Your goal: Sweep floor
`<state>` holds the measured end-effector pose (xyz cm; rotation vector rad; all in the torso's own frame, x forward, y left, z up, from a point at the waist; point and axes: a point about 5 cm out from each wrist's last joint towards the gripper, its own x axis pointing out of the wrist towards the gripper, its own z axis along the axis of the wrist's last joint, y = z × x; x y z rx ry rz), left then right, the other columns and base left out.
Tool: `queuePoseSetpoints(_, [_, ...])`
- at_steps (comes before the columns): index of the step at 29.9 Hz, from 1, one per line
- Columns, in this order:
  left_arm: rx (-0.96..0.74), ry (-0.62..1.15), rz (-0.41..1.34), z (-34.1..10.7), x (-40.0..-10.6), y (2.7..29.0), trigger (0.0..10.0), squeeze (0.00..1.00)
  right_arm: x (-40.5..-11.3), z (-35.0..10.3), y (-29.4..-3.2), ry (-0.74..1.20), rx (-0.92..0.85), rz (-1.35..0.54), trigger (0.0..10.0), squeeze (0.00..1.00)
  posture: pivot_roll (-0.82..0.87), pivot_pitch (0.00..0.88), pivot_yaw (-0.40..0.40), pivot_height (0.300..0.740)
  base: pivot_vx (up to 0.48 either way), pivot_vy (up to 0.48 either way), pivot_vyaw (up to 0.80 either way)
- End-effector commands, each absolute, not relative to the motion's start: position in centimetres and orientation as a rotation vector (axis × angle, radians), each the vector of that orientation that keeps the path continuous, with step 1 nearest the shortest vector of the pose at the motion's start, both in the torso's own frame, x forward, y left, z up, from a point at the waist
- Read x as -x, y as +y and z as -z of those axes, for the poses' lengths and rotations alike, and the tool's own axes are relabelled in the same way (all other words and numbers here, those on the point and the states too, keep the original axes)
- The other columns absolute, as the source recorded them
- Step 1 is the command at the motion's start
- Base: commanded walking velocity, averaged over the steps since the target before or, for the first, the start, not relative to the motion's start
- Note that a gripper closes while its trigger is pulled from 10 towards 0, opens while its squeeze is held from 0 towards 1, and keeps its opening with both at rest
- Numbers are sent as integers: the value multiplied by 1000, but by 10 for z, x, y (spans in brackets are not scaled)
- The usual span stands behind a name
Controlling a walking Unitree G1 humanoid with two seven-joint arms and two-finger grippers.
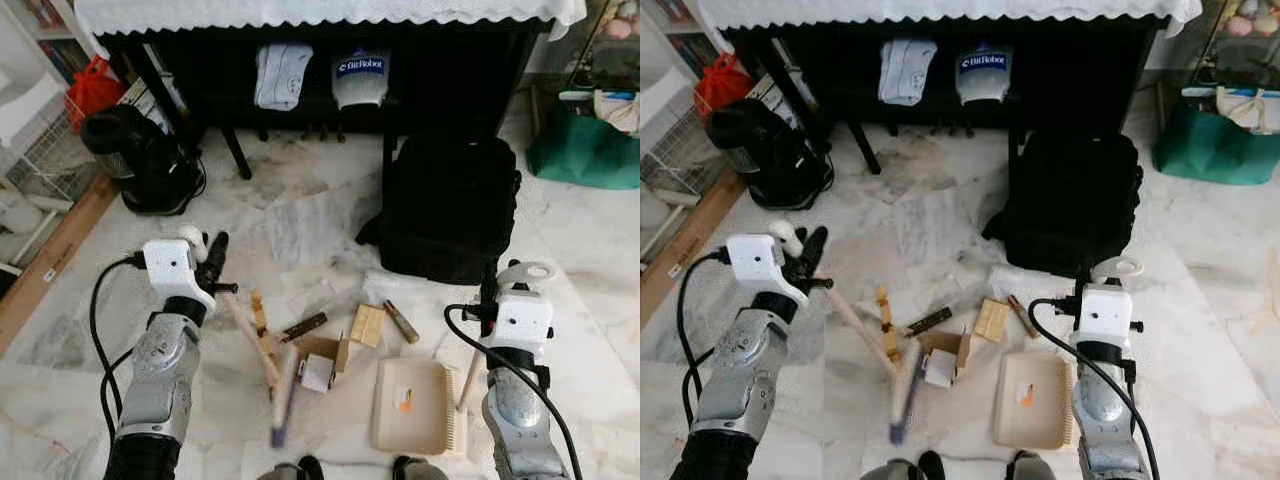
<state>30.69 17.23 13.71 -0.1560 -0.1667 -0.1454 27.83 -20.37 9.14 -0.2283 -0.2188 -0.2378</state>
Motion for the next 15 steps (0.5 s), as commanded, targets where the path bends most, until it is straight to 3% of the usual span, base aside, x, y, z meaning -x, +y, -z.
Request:
queuePoseSetpoints(1, [167, -179, 158, -141, -304, 174, 10000, 0, -274, -87, -199, -205, 234, 220, 10000, 0, -34, 262, 168, 740, 0, 0, 0])
queuePoseSetpoints(10, [194, -159, 188, -143, -303, 170, 10000, 0, -274, -85, -199, -196, 244, 221, 10000, 0, -30, 265, 166, 740, 0, 0, 0])
queuePoseSetpoints(15, [245, -115, 330, -145, -299, 156, 10000, 0, -276, -84, -201, -187, 249, 223, 10000, 0, -29, 256, 165, 740, 0, 0, 0])
